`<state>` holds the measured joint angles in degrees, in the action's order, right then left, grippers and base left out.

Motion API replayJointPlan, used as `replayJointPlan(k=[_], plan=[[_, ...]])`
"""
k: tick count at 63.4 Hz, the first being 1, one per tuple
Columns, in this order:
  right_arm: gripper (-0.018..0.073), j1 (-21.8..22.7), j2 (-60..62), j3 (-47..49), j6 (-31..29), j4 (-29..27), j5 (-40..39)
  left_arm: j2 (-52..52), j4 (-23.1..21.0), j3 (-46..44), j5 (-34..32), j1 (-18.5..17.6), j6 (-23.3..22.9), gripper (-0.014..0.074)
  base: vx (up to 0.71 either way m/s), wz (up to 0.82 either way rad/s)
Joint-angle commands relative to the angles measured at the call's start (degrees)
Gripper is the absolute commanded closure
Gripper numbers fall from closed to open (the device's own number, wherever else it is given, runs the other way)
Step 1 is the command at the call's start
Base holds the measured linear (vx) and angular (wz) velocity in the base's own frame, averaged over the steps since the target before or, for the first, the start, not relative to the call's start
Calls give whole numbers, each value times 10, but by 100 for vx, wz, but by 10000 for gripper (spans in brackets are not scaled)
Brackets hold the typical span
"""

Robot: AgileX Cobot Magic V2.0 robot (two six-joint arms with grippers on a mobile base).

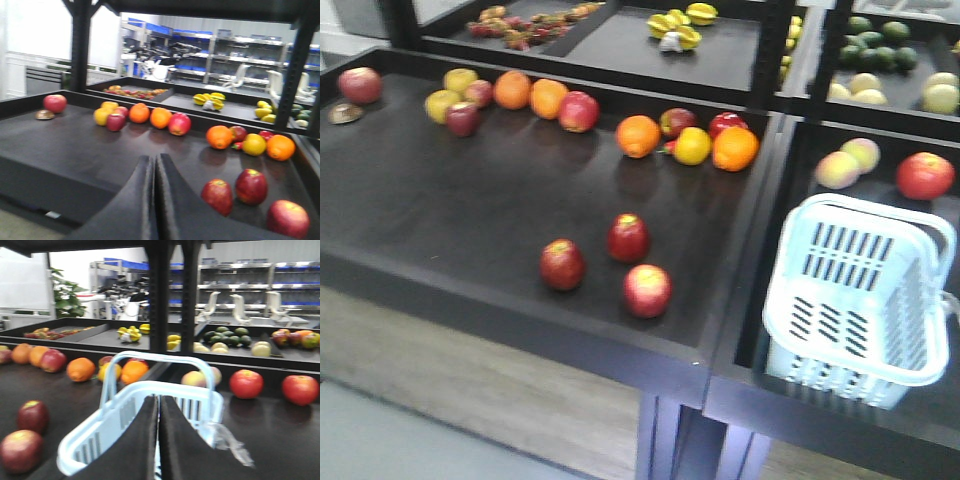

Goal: Pick three apples into basket with both arms
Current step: 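Position the base in front of the light blue basket on the table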

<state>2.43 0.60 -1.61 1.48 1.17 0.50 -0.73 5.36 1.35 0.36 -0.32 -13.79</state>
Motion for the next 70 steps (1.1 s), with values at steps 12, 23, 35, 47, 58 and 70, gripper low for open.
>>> replayJointPlan(k=[12,23,35,47,58,70], plan=[[568,3,6,-9,-3,3,-43,-8,-4,10,-40,-3,-3,603,13,-49],[568,3,6,-9,-3,3,-43,-8,-4,10,-40,-3,-3,603,12,-47],[568,3,6,-9,-3,3,-43,-8,-4,10,-40,-3,-3,603,11,-45],[568,3,6,-9,-3,3,-43,-8,-4,10,-40,-3,-3,603,11,-35],[568,3,6,-9,-3,3,-43,-8,-4,10,-40,-3,-3,603,10,-20],[568,3,6,-9,-3,3,-43,-8,-4,10,-40,-3,-3,603,9,-9]])
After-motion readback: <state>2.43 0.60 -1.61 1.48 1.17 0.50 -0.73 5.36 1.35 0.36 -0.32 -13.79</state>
